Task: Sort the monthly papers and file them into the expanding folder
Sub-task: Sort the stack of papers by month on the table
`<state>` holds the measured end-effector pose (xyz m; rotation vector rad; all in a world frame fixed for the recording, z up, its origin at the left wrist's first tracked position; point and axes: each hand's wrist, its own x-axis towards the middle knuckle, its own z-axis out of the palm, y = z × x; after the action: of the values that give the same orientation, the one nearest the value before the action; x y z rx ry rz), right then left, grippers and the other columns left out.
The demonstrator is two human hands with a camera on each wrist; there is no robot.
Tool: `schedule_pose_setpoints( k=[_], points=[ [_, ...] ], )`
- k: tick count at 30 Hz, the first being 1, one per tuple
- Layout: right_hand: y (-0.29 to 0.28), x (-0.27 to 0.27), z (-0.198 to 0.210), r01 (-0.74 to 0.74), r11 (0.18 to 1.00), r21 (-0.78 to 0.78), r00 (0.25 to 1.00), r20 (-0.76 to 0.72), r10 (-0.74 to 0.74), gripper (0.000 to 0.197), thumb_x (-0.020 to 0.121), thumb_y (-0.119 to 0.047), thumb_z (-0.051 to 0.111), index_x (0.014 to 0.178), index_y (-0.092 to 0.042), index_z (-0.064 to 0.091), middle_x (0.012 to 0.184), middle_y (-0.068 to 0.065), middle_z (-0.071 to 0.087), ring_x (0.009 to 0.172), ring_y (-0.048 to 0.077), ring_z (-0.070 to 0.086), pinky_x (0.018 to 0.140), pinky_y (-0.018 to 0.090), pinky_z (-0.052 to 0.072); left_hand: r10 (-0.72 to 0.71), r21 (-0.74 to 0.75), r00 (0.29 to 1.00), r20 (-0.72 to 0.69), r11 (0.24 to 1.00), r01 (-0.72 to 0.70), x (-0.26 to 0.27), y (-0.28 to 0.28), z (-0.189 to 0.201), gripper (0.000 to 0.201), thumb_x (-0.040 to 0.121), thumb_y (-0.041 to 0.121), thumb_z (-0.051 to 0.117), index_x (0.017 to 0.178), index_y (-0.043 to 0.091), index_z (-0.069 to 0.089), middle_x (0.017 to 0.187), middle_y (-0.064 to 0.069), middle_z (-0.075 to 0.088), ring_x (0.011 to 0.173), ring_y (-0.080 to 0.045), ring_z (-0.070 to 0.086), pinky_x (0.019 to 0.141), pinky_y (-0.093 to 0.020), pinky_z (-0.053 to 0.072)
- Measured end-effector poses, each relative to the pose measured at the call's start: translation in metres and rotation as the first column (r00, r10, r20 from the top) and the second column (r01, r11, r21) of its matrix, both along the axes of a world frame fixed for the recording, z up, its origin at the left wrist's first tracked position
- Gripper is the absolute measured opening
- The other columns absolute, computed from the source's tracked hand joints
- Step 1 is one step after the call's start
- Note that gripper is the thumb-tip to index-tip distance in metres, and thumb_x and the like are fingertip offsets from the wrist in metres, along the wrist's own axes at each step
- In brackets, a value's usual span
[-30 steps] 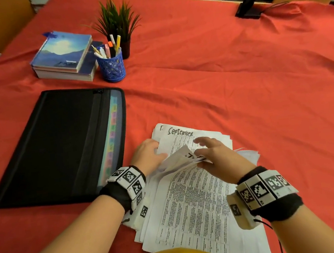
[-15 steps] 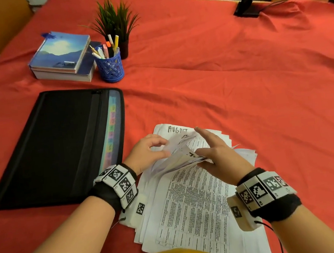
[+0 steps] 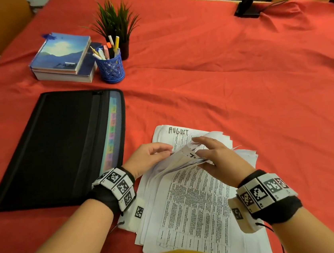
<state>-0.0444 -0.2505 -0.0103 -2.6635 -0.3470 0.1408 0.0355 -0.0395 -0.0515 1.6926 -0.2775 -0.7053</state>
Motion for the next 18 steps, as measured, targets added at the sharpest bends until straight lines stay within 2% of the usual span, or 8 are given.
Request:
schedule_pose_setpoints(
  k=[4, 6, 9, 12, 14, 15, 18],
  points=[
    [-0.002, -0.001, -0.002, -0.005, 1.0, 0.013, 1.0, 0.017, 0.005, 0.012, 0.075, -0.003, 0.071, 0.083, -0.01, 0.066, 0.143, 0.017, 0.038, 0.13, 0.035, 0.038, 0.103, 0.044, 0.033, 0.006, 0.023, 0.999, 0.034, 1.0, -0.007, 0.001, -0.003, 0.0, 0.027, 0.09, 0.013, 0.058, 0.116, 0.008, 0.063, 0.101, 0.005, 0.066, 0.094, -0.003, 0.06, 0.08, -0.009, 0.048],
    [-0.002, -0.001, -0.003, -0.014, 1.0, 0.004, 1.0, 0.028, 0.014, 0.013, 0.074, -0.003, 0.072, 0.082, -0.01, 0.066, 0.145, 0.02, 0.033, 0.131, 0.037, 0.037, 0.103, 0.041, 0.029, -0.006, 0.031, 0.999, 0.038, 1.0, 0.005, 0.001, -0.005, 0.002, 0.027, 0.09, 0.016, 0.058, 0.116, 0.01, 0.063, 0.099, 0.009, 0.066, 0.091, 0.001, 0.06, 0.076, -0.009, 0.048],
    [-0.002, -0.001, -0.003, -0.015, 1.0, 0.012, 0.999, 0.029, 0.014, 0.012, 0.075, -0.002, 0.071, 0.083, -0.01, 0.068, 0.148, 0.02, 0.026, 0.131, 0.037, 0.036, 0.101, 0.036, 0.027, -0.033, 0.063, 0.996, 0.087, 0.998, 0.028, 0.001, -0.008, 0.003, 0.026, 0.09, 0.017, 0.059, 0.115, 0.012, 0.063, 0.1, 0.01, 0.064, 0.09, 0.007, 0.058, 0.077, -0.007, 0.047],
    [-0.003, -0.001, -0.003, -0.011, 1.0, 0.015, 0.999, 0.036, 0.011, 0.012, 0.076, -0.002, 0.07, 0.085, -0.011, 0.069, 0.15, 0.018, 0.021, 0.134, 0.034, 0.032, 0.099, 0.032, 0.028, -0.038, 0.09, 0.987, 0.158, 0.996, 0.024, 0.001, -0.012, 0.004, 0.011, 0.09, 0.009, 0.058, 0.097, 0.012, 0.065, 0.088, 0.01, 0.063, 0.074, 0.014, 0.056, 0.069, -0.007, 0.045],
    [-0.004, -0.002, -0.003, -0.016, 1.0, 0.013, 0.999, 0.048, 0.015, 0.013, 0.076, -0.001, 0.069, 0.084, -0.011, 0.069, 0.15, 0.018, 0.02, 0.135, 0.034, 0.03, 0.1, 0.032, 0.028, -0.035, 0.093, 0.981, 0.193, 0.995, 0.017, 0.001, -0.014, 0.004, 0.016, 0.091, 0.006, 0.056, 0.081, 0.018, 0.06, 0.077, 0.01, 0.059, 0.066, 0.013, 0.054, 0.065, -0.01, 0.042],
    [-0.004, -0.003, -0.003, -0.019, 1.0, 0.014, 0.998, 0.053, 0.018, 0.014, 0.075, 0.0, 0.069, 0.084, -0.011, 0.069, 0.15, 0.018, 0.02, 0.135, 0.034, 0.031, 0.099, 0.032, 0.028, -0.034, 0.087, 0.98, 0.195, 0.996, 0.017, 0.001, -0.016, 0.005, 0.019, 0.091, 0.007, 0.055, 0.077, 0.02, 0.057, 0.075, 0.011, 0.056, 0.063, 0.012, 0.052, 0.063, -0.01, 0.04],
    [-0.006, -0.004, -0.004, -0.025, 0.999, 0.023, 0.998, 0.056, 0.024, 0.014, 0.075, 0.0, 0.069, 0.083, -0.012, 0.068, 0.15, 0.017, 0.019, 0.133, 0.032, 0.036, 0.095, 0.026, 0.032, -0.054, 0.06, 0.986, 0.159, 0.997, 0.045, 0.0, -0.017, 0.01, 0.005, 0.09, 0.016, 0.058, 0.086, 0.019, 0.058, 0.082, 0.011, 0.058, 0.069, 0.015, 0.053, 0.057, -0.005, 0.039]
  ],
)
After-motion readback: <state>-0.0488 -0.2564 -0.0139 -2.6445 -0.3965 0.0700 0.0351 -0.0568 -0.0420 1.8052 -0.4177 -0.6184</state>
